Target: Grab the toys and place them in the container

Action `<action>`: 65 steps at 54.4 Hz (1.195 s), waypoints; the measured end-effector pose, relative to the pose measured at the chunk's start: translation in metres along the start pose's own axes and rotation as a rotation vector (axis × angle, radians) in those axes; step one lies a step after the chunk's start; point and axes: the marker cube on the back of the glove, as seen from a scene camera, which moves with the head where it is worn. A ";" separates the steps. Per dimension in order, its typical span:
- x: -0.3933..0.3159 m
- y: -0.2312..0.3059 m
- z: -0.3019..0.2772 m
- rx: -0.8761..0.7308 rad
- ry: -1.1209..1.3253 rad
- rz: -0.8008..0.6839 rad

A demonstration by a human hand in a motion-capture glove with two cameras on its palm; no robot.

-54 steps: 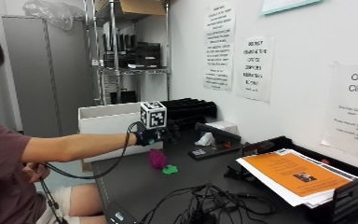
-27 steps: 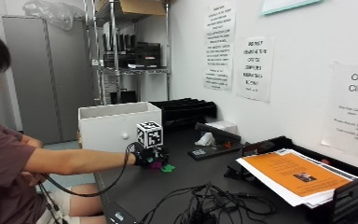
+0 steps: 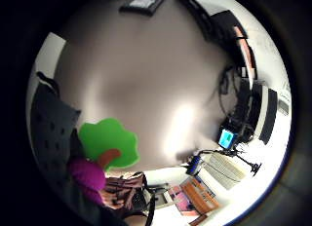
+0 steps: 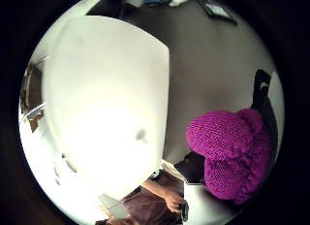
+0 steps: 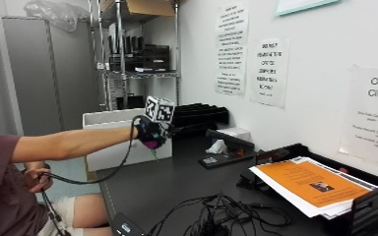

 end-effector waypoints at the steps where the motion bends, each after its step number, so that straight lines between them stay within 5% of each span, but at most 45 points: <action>1: -0.005 0.002 -0.010 0.014 0.001 -0.007; 13: -0.061 0.037 -0.129 0.178 0.038 -0.088; 29: -0.169 0.062 -0.214 0.326 0.128 -0.207; 48: -0.279 0.045 -0.211 0.444 0.013 -0.346; 65: -0.297 0.020 -0.148 0.581 -0.085 -0.514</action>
